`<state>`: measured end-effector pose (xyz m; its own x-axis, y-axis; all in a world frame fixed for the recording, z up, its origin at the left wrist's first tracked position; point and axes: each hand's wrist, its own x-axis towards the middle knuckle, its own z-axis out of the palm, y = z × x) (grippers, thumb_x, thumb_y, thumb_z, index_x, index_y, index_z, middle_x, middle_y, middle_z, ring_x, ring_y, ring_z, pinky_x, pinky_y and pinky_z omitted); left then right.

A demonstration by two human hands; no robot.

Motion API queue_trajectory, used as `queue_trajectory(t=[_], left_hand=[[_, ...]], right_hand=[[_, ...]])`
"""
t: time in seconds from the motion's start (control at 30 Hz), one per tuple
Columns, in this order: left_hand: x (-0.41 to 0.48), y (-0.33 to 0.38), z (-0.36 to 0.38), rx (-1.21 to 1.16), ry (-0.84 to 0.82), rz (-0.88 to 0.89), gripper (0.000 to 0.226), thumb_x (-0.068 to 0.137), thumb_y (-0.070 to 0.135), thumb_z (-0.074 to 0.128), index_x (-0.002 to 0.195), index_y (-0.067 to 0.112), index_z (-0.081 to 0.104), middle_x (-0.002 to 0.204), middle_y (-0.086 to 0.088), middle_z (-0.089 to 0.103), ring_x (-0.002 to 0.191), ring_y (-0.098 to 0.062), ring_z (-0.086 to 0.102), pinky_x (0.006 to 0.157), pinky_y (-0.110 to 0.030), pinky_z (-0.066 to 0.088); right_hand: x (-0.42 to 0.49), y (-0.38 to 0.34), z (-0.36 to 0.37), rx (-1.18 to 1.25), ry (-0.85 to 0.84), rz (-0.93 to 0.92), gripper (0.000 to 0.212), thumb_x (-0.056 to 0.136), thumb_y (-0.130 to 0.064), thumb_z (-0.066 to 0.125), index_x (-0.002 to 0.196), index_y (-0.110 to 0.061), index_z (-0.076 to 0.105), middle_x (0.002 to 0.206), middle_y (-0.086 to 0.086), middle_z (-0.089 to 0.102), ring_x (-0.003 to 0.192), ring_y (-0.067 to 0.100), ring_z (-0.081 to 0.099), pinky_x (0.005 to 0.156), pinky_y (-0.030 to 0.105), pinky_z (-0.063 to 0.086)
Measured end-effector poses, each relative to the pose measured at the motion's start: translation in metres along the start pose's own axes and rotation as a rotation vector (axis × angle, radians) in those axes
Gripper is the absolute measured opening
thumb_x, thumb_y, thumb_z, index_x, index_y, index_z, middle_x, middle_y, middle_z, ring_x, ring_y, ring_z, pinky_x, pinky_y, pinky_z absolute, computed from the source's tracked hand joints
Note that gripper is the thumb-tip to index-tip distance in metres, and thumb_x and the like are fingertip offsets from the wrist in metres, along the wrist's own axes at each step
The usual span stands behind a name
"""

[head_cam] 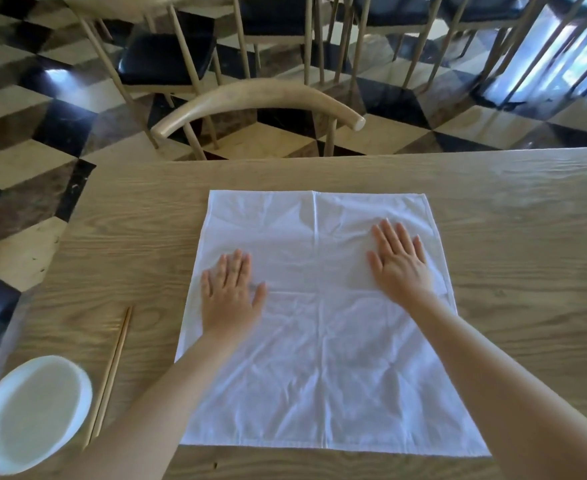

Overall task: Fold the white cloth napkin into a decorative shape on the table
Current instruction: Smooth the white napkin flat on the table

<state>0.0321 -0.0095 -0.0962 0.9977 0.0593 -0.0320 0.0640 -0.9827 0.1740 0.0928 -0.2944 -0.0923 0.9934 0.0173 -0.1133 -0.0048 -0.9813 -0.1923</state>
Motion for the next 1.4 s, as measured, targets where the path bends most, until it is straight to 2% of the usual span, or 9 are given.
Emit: queue_trajectory(t=[0.1, 0.23, 0.37, 0.63, 0.93, 1.17, 1.23, 1.33, 1.4], left_hand=[[0.021, 0.035, 0.002, -0.047, -0.029, 0.049, 0.078, 0.079, 0.053, -0.008, 0.148, 0.020, 0.006, 0.158, -0.001, 0.005, 0.145, -0.018, 0.001, 0.114, -0.047, 0.000], [0.055, 0.059, 0.014, 0.023, -0.034, 0.205, 0.074, 0.081, 0.048, -0.005, 0.148, 0.021, 0.007, 0.158, 0.004, 0.005, 0.144, -0.014, -0.002, 0.115, -0.046, -0.005], [0.081, 0.051, 0.013, -0.002, 0.022, 0.195, 0.069, 0.085, 0.049, 0.005, 0.147, 0.022, 0.016, 0.156, 0.006, 0.015, 0.144, -0.011, 0.006, 0.116, -0.044, -0.003], [0.133, 0.021, 0.003, -0.008, -0.056, 0.082, 0.062, 0.094, 0.050, 0.023, 0.148, 0.025, 0.006, 0.157, 0.010, 0.001, 0.143, -0.008, -0.005, 0.117, -0.039, -0.005], [0.137, 0.014, 0.004, 0.037, -0.025, 0.086, 0.062, 0.094, 0.052, 0.020, 0.148, 0.027, 0.004, 0.157, 0.011, -0.001, 0.143, -0.006, -0.007, 0.117, -0.039, -0.005], [0.127, 0.031, -0.006, 0.060, -0.148, 0.052, 0.059, 0.097, 0.044, 0.016, 0.148, 0.020, -0.001, 0.158, 0.002, -0.008, 0.144, -0.014, -0.010, 0.116, -0.043, -0.006], [0.097, 0.049, -0.003, 0.026, -0.090, 0.152, 0.060, 0.095, 0.045, 0.015, 0.148, 0.018, 0.010, 0.158, -0.002, 0.003, 0.145, -0.019, 0.001, 0.116, -0.045, -0.003], [0.030, 0.073, 0.010, -0.046, 0.053, 0.344, 0.061, 0.089, 0.045, 0.027, 0.139, 0.013, 0.041, 0.147, -0.008, 0.037, 0.136, -0.028, 0.034, 0.113, -0.048, 0.016], [-0.005, 0.084, 0.018, -0.032, 0.052, 0.411, 0.057, 0.089, 0.044, 0.034, 0.136, 0.013, 0.046, 0.144, -0.008, 0.044, 0.133, -0.027, 0.039, 0.107, -0.048, 0.021]], right_hand=[[0.001, -0.042, 0.001, 0.068, 0.051, -0.124, 0.058, 0.095, -0.043, 0.014, 0.148, -0.018, 0.008, 0.158, -0.002, 0.003, 0.144, 0.016, -0.003, 0.117, 0.037, -0.006], [-0.001, -0.091, 0.021, 0.087, 0.011, -0.340, 0.063, 0.088, -0.046, 0.004, 0.146, -0.024, 0.018, 0.156, -0.005, 0.016, 0.144, 0.014, 0.006, 0.116, 0.033, -0.004], [0.027, -0.069, 0.018, 0.027, 0.066, -0.292, 0.058, 0.090, -0.045, 0.014, 0.145, -0.026, 0.024, 0.154, -0.007, 0.023, 0.144, 0.015, 0.011, 0.114, 0.033, -0.004], [0.073, -0.009, 0.002, -0.033, 0.102, -0.153, 0.062, 0.089, -0.051, 0.008, 0.147, -0.028, 0.015, 0.156, -0.010, 0.012, 0.144, 0.013, 0.003, 0.117, 0.035, 0.000], [0.087, 0.035, -0.010, -0.053, 0.116, -0.040, 0.056, 0.096, -0.047, 0.019, 0.147, -0.026, 0.012, 0.157, -0.008, 0.008, 0.144, 0.012, -0.001, 0.118, 0.035, -0.002], [0.078, 0.030, -0.010, -0.001, 0.119, 0.099, 0.063, 0.096, -0.046, 0.020, 0.148, -0.013, 0.009, 0.158, 0.003, 0.003, 0.144, 0.016, -0.004, 0.118, 0.039, -0.002], [0.064, 0.026, -0.011, 0.049, 0.169, 0.144, 0.060, 0.097, -0.037, 0.026, 0.147, -0.007, 0.012, 0.157, 0.008, 0.006, 0.145, 0.020, 0.001, 0.118, 0.041, 0.004], [0.043, 0.027, -0.013, 0.081, 0.254, 0.179, 0.057, 0.095, -0.025, 0.039, 0.143, 0.001, 0.020, 0.153, 0.018, 0.017, 0.139, 0.032, 0.019, 0.112, 0.043, 0.019], [0.035, 0.031, -0.017, 0.085, 0.280, 0.229, 0.054, 0.092, -0.021, 0.048, 0.136, 0.003, 0.030, 0.144, 0.023, 0.032, 0.128, 0.038, 0.030, 0.103, 0.048, 0.028]])
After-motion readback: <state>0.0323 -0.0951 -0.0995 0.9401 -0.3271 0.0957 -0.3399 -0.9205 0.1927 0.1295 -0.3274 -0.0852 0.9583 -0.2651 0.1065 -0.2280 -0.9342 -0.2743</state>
